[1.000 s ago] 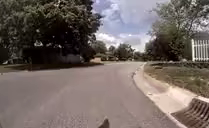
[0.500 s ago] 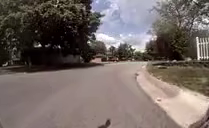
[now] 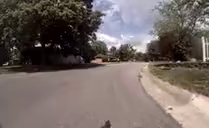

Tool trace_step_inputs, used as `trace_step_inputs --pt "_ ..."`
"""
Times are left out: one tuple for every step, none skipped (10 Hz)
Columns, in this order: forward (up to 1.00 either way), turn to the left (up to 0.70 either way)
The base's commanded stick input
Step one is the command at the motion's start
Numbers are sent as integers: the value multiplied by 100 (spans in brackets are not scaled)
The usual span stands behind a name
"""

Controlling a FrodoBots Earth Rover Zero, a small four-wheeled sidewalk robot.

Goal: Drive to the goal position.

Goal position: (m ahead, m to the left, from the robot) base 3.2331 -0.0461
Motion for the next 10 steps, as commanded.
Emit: trace_step_inputs --pt "70 0" --pt "70 0" --pt "70 0" --pt "70 0" --pt "70 0" --pt "70 0" --pt "70 0" --pt "70 0" --pt "70 0" --pt "70 0"
